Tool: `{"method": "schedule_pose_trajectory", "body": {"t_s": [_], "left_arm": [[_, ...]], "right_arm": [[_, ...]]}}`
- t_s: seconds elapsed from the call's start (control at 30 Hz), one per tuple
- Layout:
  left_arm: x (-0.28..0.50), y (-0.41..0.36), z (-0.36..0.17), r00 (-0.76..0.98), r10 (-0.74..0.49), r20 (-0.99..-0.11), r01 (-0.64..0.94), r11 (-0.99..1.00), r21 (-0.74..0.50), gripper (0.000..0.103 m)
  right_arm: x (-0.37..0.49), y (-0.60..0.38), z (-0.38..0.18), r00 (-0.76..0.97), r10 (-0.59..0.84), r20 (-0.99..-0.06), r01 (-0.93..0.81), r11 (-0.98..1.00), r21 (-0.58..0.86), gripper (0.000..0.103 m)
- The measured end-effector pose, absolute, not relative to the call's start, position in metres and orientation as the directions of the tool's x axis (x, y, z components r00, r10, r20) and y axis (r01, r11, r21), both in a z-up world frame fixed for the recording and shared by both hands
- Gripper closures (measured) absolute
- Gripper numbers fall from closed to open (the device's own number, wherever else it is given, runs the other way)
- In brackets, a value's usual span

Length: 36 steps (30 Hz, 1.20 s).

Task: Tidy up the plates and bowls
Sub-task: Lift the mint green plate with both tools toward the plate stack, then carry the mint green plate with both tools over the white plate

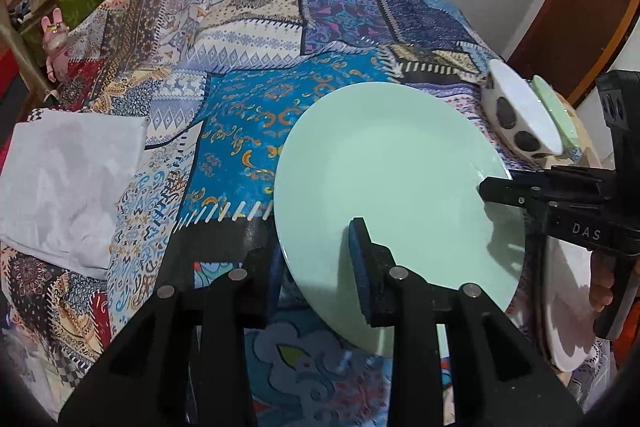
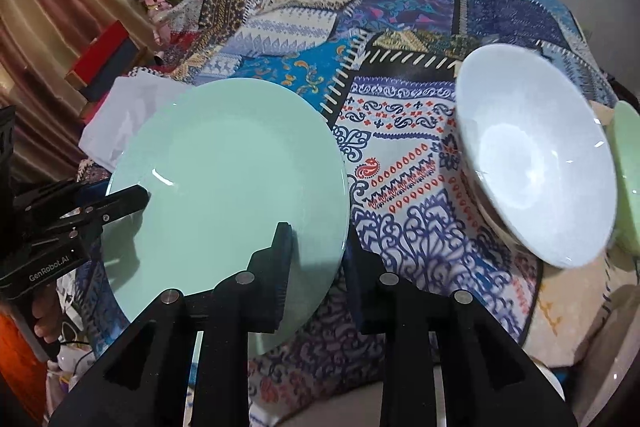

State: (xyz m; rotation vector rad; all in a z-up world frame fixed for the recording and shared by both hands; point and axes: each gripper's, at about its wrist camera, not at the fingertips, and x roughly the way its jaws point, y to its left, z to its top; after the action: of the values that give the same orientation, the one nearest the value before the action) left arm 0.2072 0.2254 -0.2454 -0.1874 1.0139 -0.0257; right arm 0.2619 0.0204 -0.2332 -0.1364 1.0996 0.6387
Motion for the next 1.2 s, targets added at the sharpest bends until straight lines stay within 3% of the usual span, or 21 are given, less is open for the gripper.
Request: {"method": "schedule_pose_trajectory", "body": {"t_s": [0.67, 1.2], "left_arm": [[0.151, 0.171, -0.162, 0.631, -0.121, -0.767, 0.005, 0.988, -0.152, 0.072], [0.121, 0.105, -0.147, 0.638, -0.166, -0.752, 0.068, 0.985, -0.159, 0.072]], "right_arm": [[0.209, -0.037, -0.162, 0.427, 0.467, -0.774, -0.514, 0.830, 0.216, 0.081], [0.172, -0.105, -0.152, 0.473, 0.466, -0.748, -0.461, 0.854, 0.241, 0.081]]}}
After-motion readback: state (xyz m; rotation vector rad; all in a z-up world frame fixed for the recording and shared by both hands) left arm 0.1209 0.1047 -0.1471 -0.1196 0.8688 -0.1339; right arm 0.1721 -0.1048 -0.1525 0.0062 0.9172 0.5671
